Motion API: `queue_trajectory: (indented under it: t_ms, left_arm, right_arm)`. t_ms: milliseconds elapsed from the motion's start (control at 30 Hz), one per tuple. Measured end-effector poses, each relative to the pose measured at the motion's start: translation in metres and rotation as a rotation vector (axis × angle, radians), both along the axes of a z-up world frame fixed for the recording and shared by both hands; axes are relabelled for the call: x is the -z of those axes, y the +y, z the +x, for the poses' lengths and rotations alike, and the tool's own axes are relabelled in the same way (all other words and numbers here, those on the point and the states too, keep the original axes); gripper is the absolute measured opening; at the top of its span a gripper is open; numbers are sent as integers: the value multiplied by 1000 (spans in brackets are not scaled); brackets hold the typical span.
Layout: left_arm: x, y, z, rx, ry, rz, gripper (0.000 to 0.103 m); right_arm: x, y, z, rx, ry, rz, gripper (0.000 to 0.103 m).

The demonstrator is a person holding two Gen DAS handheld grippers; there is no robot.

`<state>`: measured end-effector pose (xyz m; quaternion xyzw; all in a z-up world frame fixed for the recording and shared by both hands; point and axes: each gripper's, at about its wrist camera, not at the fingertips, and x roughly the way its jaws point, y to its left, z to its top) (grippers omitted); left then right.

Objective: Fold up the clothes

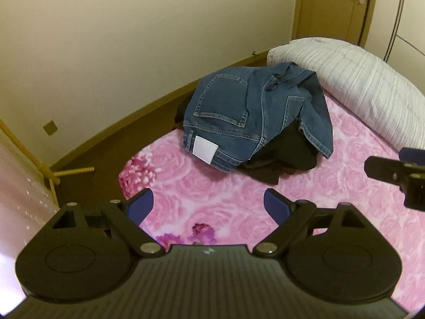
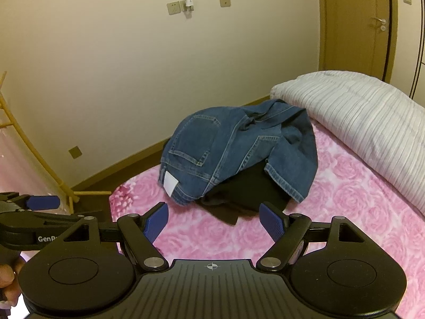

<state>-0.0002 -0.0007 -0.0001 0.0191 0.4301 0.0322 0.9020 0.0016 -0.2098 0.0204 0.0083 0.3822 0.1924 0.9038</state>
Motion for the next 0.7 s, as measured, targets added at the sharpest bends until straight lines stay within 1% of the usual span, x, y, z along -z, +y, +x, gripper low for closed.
queue_trajectory:
  t_ms: [167,267,467,700]
  left_arm:
    - [1,-4,0,2,4,-18,88]
    - [2,-6,-1,4,7,-29,88]
    - [4,-8,-1,3,0,-48,88]
    - [2,-10,-1,10,2,-27,88]
  right_arm:
    - [1,2,6,-3,4,-8,79]
    - [3,-5,4,-7,2,12,79]
    - [7,-10,5,-14,9,7,79]
    - [9,-11,3,-17,10,7,79]
